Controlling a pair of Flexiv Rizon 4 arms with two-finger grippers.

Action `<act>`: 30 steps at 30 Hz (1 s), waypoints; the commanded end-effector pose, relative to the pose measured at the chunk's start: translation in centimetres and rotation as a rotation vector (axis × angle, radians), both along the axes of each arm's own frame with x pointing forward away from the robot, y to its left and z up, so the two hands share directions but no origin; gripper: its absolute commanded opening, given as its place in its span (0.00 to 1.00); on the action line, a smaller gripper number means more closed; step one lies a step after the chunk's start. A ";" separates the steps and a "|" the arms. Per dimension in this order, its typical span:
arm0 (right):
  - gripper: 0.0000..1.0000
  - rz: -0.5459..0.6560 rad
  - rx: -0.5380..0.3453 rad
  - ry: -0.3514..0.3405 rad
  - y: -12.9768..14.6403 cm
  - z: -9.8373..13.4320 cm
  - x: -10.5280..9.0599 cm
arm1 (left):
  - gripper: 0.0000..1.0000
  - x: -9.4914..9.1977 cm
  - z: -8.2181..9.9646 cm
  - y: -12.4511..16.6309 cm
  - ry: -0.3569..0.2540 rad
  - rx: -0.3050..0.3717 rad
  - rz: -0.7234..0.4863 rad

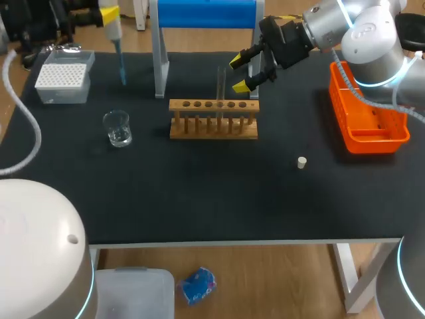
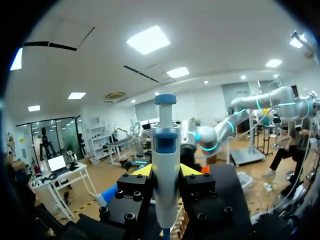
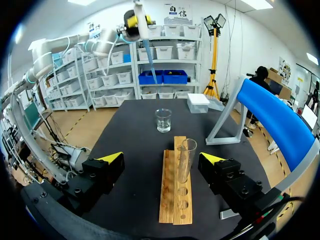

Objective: Invert the test tube, pick up the pipette, mount the tip to pipette, aspirate from beaker and dispense into the tube, eject the tip, return the pipette, and cap with the stopper.

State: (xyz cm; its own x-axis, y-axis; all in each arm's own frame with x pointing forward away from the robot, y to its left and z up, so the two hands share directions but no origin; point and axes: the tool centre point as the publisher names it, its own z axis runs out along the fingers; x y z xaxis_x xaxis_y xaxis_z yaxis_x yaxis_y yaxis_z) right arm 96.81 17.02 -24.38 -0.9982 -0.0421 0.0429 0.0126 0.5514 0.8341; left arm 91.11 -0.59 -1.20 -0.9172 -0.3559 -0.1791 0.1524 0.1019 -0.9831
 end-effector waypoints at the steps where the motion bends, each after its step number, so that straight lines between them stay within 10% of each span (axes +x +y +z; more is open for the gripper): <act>1: 1.00 0.001 -0.004 0.001 -0.1 0.1 0.0 | 0.00 -0.2 3.2 -1.5 0.000 0.009 -0.055; 13: 1.00 0.001 -0.004 0.001 -0.1 0.1 0.0 | 0.00 -0.3 7.7 -10.0 -0.026 0.041 -0.263; 30: 1.00 0.001 -0.004 0.001 -0.1 0.1 0.0 | 0.00 1.6 6.7 -18.7 -0.032 0.076 -0.406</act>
